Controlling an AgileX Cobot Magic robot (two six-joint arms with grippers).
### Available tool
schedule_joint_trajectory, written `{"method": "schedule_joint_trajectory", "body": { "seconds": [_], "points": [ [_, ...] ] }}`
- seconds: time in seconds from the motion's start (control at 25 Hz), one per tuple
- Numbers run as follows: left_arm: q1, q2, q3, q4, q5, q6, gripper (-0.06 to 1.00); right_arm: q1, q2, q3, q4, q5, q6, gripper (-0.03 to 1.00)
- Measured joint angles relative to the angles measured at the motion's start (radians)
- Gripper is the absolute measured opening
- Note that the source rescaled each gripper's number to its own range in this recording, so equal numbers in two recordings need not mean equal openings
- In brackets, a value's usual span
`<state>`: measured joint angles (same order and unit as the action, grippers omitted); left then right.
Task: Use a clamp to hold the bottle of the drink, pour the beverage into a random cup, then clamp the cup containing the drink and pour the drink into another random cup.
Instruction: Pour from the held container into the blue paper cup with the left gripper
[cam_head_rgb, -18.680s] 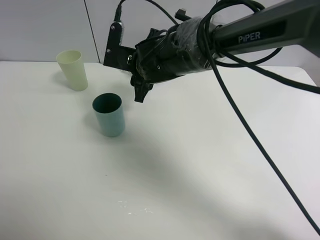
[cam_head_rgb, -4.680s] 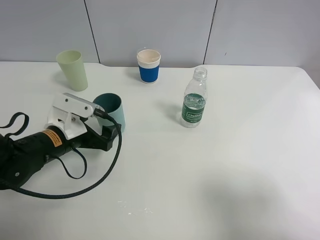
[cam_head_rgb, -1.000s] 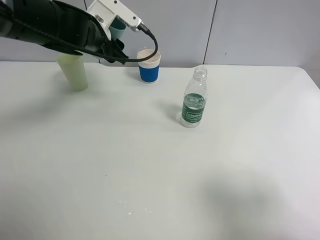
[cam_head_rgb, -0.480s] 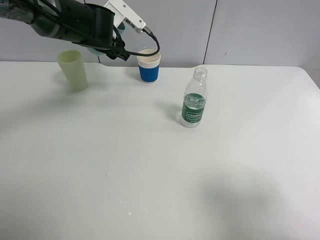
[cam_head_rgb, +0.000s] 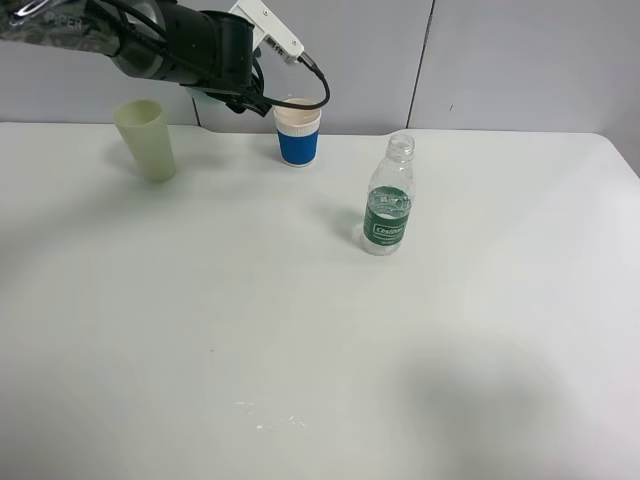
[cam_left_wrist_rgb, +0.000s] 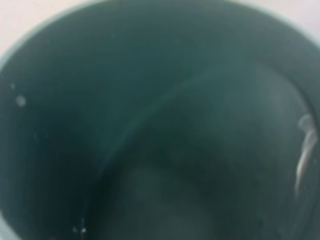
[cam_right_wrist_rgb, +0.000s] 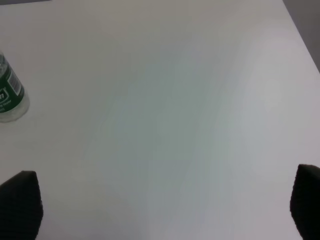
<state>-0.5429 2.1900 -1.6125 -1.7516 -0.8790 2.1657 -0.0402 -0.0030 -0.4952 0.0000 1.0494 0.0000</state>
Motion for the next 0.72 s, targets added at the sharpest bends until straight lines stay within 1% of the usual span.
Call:
{"method": "schedule_joint_trajectory", "body": {
  "seconds": [0.32, 0.72],
  "points": [
    [-0.027, 0.079, -0.139, -0.001, -0.054, 0.038, 0.02, 0.000, 0.000, 0.000, 0.000, 0.000, 0.000, 1.00],
    [-0.050, 0.138, -0.148, -0.004, -0.036, 0.104, 0.02, 0.000, 0.000, 0.000, 0.000, 0.000, 0.000, 1.00]
  ]
}}
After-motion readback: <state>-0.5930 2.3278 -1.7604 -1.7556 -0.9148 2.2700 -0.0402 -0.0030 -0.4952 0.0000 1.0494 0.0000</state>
